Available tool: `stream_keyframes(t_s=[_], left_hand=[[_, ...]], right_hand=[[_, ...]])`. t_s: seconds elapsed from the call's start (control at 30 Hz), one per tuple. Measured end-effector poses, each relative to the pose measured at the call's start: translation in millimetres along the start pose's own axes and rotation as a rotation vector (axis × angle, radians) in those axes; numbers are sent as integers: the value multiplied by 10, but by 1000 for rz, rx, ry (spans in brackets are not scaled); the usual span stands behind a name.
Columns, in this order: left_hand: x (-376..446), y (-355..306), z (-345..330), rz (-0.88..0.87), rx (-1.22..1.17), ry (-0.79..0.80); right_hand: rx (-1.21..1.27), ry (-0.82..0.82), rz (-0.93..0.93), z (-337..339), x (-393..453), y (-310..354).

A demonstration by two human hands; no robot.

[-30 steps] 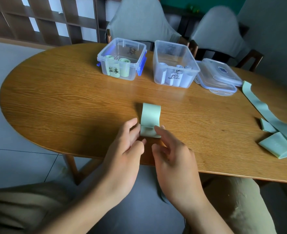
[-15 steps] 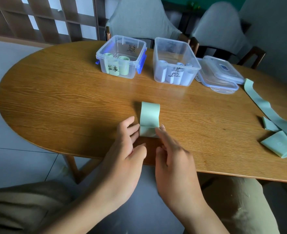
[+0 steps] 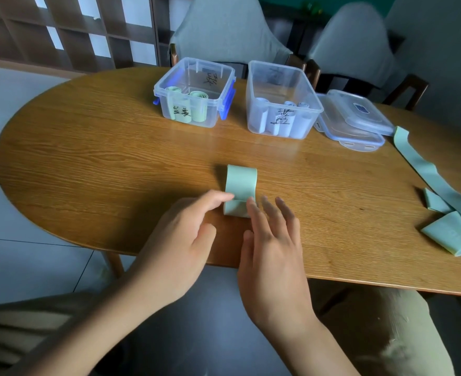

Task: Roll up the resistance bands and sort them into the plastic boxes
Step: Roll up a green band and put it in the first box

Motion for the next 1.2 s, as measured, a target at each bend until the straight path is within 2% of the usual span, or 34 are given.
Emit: stream_keyframes(t_s=[0.2, 0.33, 0.43, 0.53, 0.73, 1.03, 1.2], left_hand=[[41, 54, 0, -100, 274, -25], [68, 41, -6, -75, 382, -22], [128, 56, 5, -58, 419, -5], [191, 88, 21, -44, 438, 15], [317, 120, 33, -51, 434, 21], [353, 3, 120, -79, 282, -153], [382, 51, 73, -90, 314, -136]], right_hand=[[-13, 38, -42, -7, 124, 59], [-37, 101, -18, 29, 180, 77], [-93, 73, 22, 54, 188, 83], [-127, 21, 56, 54, 160, 80], [-194, 33, 54, -10, 173, 55], [-183, 18, 20, -48, 361, 43], [-164, 35, 10, -48, 478, 46]])
Point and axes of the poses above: each hand's wrist, its own x-axis towards the middle knuckle, its own z-axis out of the back of the hand, y = z × x, the point moved 3 cm from there along x, towards the middle knuckle, and after that the axes turned 8 degrees about y, right-handed, at the moved point
